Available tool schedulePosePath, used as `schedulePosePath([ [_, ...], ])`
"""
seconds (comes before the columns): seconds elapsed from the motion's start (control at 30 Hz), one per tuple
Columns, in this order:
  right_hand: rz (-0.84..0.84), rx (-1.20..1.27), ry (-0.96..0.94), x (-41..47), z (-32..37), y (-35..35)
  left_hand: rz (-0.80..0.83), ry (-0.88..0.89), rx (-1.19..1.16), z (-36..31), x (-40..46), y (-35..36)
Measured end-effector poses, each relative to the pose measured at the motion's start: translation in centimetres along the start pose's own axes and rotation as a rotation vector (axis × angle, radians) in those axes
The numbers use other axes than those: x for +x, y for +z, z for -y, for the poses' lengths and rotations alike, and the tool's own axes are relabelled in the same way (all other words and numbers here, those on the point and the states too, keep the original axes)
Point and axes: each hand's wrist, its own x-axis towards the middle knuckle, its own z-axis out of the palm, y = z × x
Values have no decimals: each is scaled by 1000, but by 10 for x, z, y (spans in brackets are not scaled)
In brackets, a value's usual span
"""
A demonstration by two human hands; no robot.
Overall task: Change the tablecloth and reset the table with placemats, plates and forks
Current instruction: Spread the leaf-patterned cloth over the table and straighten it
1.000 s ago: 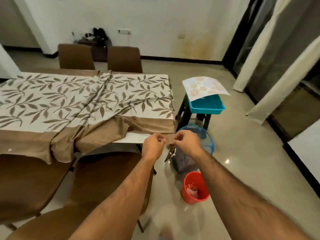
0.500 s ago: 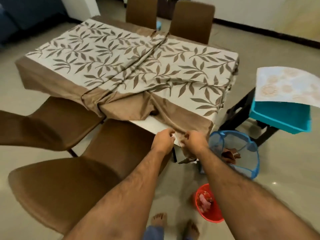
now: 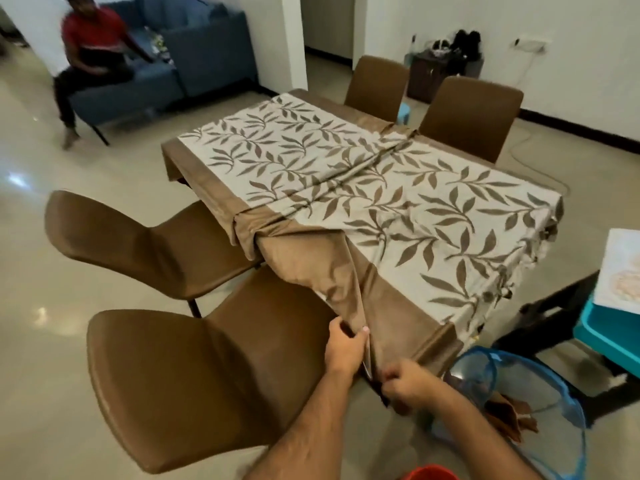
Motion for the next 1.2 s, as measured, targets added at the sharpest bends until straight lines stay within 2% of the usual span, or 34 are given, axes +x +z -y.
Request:
schedulePosePath([
  [0.07, 225, -175, 160, -9, -1, -7, 10, -56, -58, 2, -4, -2],
  [0.13, 339, -336, 236, -12, -4, -18, 15, -100, 41, 7, -7, -2],
  [0.2, 184, -365, 184, -8, -5, -32, 40, -109, 210, 15, -13, 1],
  [0.33, -412, -473, -37, 9, 0, -42, 158, -139, 396, 36, -30, 9],
  [0.37, -496, -494, -43, 15, -1, -39, 157, -148, 416, 40, -32, 9],
  [0.4, -550, -489, -28, 20, -4, -35, 166, -163, 430, 43, -34, 10],
  [0.47, -553, -534, 5, 31, -16, -27, 202, -187, 457, 49, -32, 11],
  [0.67, -651, -550, -60, 38, -22, -19, 301, -147, 471, 61, -22, 9],
  [0.73, -621, -589, -48, 37, -23, -20, 306, -142, 475, 55, -22, 6],
  [0.83, -443, -623, -37, 34, -21, -25, 103, -70, 523, 45, -15, 1],
  [0.9, -342, -624, -22, 32, -19, -31, 0, -12, 470, 33, -12, 3],
  [1.0, -265, -608, -10, 33, -25, -36, 12, -11, 344, 20, -6, 19],
  [1.2, -157, -550, 5, 33, -23, -39, -36, -142, 360, 23, 7, 48],
])
